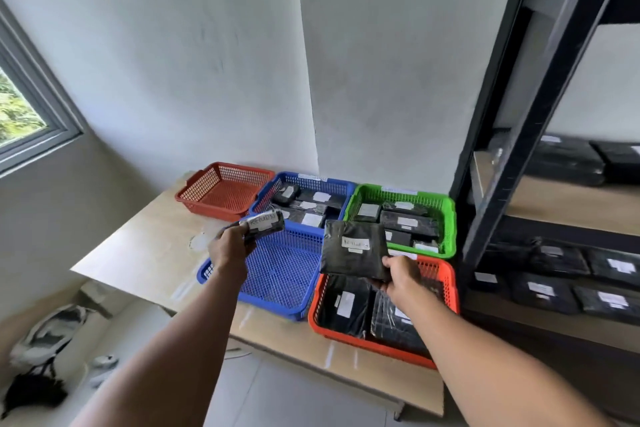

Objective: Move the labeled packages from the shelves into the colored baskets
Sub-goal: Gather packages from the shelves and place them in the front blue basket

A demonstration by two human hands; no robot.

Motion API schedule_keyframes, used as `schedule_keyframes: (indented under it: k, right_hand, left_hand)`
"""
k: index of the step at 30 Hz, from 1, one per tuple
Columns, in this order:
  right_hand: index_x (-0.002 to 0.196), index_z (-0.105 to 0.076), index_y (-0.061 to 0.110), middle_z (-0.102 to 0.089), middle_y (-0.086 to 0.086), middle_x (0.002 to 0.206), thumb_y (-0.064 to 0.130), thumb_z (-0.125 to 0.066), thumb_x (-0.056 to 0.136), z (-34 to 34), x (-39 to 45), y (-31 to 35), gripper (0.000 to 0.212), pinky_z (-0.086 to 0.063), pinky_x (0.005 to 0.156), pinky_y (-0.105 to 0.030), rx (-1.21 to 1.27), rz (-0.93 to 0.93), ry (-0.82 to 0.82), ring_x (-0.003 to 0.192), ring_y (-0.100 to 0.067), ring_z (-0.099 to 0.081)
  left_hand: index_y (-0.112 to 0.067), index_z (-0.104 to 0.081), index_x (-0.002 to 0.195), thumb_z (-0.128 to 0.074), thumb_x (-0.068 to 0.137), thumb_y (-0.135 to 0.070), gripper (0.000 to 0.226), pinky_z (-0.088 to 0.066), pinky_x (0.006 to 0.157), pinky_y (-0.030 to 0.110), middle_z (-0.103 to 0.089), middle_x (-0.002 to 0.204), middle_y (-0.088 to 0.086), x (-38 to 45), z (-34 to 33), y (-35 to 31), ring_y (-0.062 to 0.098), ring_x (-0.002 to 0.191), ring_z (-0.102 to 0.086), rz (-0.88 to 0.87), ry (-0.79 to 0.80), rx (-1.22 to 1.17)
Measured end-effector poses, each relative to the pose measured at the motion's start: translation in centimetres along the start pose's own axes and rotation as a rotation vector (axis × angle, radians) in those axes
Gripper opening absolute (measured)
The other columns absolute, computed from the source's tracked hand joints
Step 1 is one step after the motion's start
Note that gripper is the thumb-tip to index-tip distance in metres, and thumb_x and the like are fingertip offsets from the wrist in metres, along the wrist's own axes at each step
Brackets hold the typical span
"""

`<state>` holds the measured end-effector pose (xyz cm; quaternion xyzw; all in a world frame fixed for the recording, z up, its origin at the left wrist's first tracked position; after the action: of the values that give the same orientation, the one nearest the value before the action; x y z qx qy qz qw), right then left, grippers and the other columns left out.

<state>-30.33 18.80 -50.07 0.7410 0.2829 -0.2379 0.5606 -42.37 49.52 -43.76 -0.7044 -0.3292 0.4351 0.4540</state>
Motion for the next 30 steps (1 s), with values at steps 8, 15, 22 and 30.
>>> schedule_keyframes:
  k: [8,15,22,30]
  right_hand:
    - [0.094,-0.055,0.005,-0.063,-0.018,0.089,-0.006,-0.042,0.095,-9.7,6.5,-1.3,0.018,-0.057,0.06,-0.05,-0.113,-0.059,0.021,0.075,-0.034,-0.062]
    - [0.091,-0.056,0.003,-0.064,-0.019,0.083,-0.003,-0.04,0.096,-16.2,10.5,-6.5,0.019,-0.059,0.071,-0.059,-0.183,-0.169,-0.055,0.066,-0.035,-0.063]
    - [0.121,-0.049,0.015,-0.06,-0.018,0.116,0.009,-0.035,0.094,-19.9,13.9,-11.2,0.031,-0.061,0.059,-0.052,-0.194,-0.174,-0.224,0.088,-0.038,-0.068]
    - [0.14,-0.044,0.009,-0.047,-0.016,0.141,0.006,-0.037,0.1,-21.6,12.5,-13.4,0.041,-0.06,0.055,-0.05,-0.213,-0.221,-0.469,0.113,-0.042,-0.055]
  left_hand:
    - [-0.002,-0.069,0.108,-0.063,0.089,-0.001,0.02,-0.054,0.059,0.026,-0.071,0.094,0.015,9.4,-2.4,-0.8,0.024,0.079,-0.067,0.047,0.054,0.066]
    - [-0.003,-0.07,0.11,-0.064,0.088,-0.004,0.023,-0.059,0.064,0.028,-0.072,0.11,0.02,18.4,-4.3,0.3,0.03,0.098,-0.072,0.135,0.131,0.154]
    - [-0.006,-0.071,0.098,-0.065,0.089,-0.003,0.011,-0.059,0.056,0.023,-0.069,0.094,0.015,23.1,-10.0,2.4,0.026,0.086,-0.067,0.17,0.256,0.249]
    - [-0.008,-0.071,0.092,-0.065,0.089,-0.002,0.009,-0.053,0.052,0.024,-0.069,0.085,0.009,27.3,-14.2,6.7,0.02,0.073,-0.066,0.31,0.478,0.384]
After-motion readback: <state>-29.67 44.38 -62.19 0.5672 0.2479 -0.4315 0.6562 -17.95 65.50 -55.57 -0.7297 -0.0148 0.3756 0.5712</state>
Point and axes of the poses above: each hand's wrist, its own x-axis towards the middle knuckle, its own z-axis out of the back of the hand, y = z × x, the point moved 4 cm from there along x, towards the middle knuckle
